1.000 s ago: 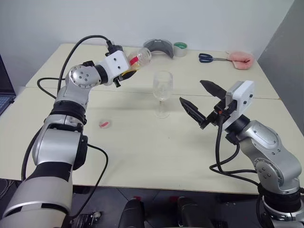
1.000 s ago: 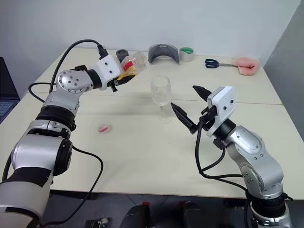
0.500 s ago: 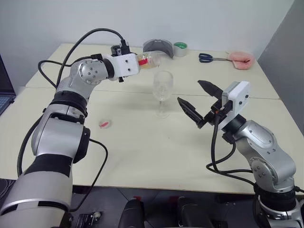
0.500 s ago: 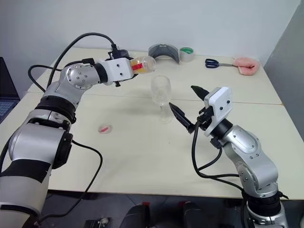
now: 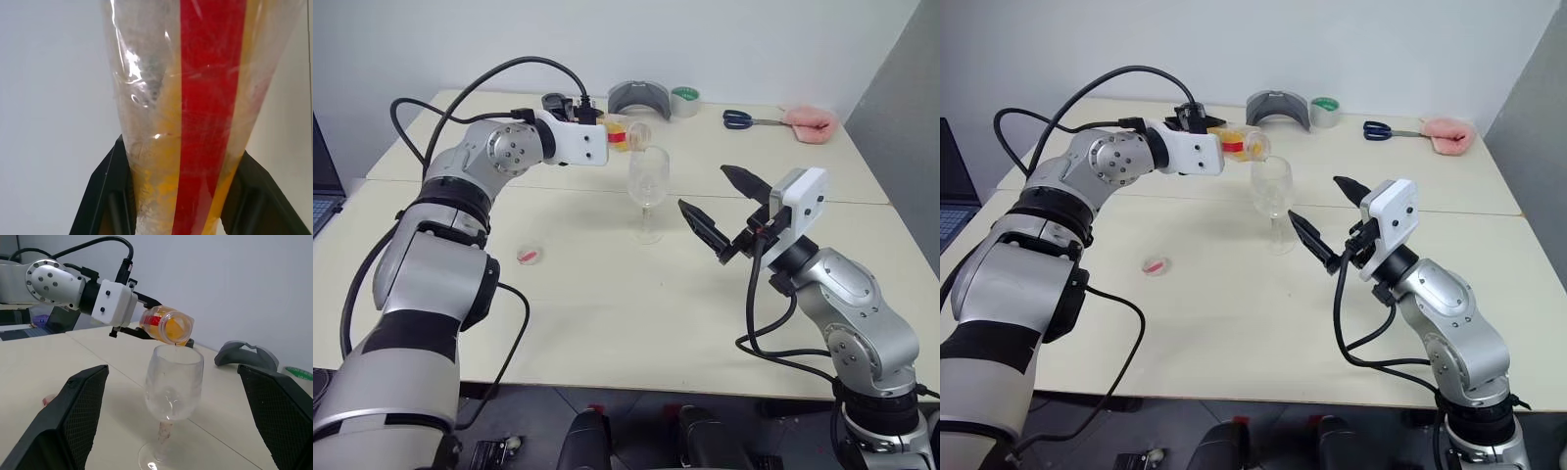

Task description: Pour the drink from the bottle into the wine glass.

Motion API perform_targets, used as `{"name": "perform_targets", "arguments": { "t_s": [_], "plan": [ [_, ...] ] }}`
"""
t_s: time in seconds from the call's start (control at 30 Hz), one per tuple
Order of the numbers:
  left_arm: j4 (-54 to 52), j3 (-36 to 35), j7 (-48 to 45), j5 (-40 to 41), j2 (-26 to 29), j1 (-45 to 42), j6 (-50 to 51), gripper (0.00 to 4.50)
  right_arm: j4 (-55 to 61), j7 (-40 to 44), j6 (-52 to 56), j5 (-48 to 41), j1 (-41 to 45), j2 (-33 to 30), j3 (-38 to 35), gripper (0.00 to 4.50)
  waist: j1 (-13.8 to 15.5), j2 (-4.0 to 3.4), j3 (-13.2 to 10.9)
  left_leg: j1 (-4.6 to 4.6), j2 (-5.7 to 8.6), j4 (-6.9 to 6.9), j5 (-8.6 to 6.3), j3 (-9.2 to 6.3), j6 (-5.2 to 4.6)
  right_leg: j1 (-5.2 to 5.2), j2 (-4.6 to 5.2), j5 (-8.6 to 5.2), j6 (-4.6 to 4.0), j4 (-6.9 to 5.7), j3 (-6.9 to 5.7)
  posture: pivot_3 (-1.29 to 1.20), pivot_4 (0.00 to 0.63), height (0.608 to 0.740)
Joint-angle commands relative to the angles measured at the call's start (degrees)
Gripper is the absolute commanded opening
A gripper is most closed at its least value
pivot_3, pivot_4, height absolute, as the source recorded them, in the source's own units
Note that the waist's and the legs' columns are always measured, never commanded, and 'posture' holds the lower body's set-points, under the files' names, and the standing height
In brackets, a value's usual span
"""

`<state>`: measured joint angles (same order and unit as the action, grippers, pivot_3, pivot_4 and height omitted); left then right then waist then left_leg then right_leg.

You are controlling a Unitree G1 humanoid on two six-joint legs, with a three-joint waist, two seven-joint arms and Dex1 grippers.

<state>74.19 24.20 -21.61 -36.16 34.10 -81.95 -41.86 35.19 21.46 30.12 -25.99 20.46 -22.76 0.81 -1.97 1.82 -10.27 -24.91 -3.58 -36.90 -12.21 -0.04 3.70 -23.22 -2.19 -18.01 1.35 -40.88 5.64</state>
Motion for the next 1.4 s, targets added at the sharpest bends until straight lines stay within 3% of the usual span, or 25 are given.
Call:
{"name": "perform_targets", "arguments": {
  "t_s": [0.03,0.6,1.4],
  "plan": [
    [-0.59,0.74,3.31,-1.46,1.42,-3.61,-1.00,1.67,1.78,0.72,-1.68,-0.09,0.28,-0.06,-0.91,4.50,0.00,0.00,0.00,0.00,0.00,0.00,0.00,0.00,0.00,0.00,0.00,0.00,0.00,0.00,0.00,0.00,0.150,0.740],
    [0.32,4.65,9.89,-6.59,1.79,-6.64,-1.89,1.67,0.67,5.27,-6.99,0.93,-4.85,-0.93,-0.76,4.50,0.05,0.00,0.00,0.01,0.01,-0.02,0.00,0.01,0.01,0.00,0.01,0.00,0.00,-0.02,0.00,0.00,0.150,0.740],
    [1.16,9.59,15.61,-12.95,2.72,-9.79,-1.69,1.67,-0.03,3.94,-8.38,2.30,-3.18,0.07,-0.65,4.50,0.07,0.00,0.00,0.02,0.02,-0.04,0.01,0.04,0.02,0.00,0.03,0.00,-0.01,-0.06,0.01,0.00,0.150,0.740]
  ]
}}
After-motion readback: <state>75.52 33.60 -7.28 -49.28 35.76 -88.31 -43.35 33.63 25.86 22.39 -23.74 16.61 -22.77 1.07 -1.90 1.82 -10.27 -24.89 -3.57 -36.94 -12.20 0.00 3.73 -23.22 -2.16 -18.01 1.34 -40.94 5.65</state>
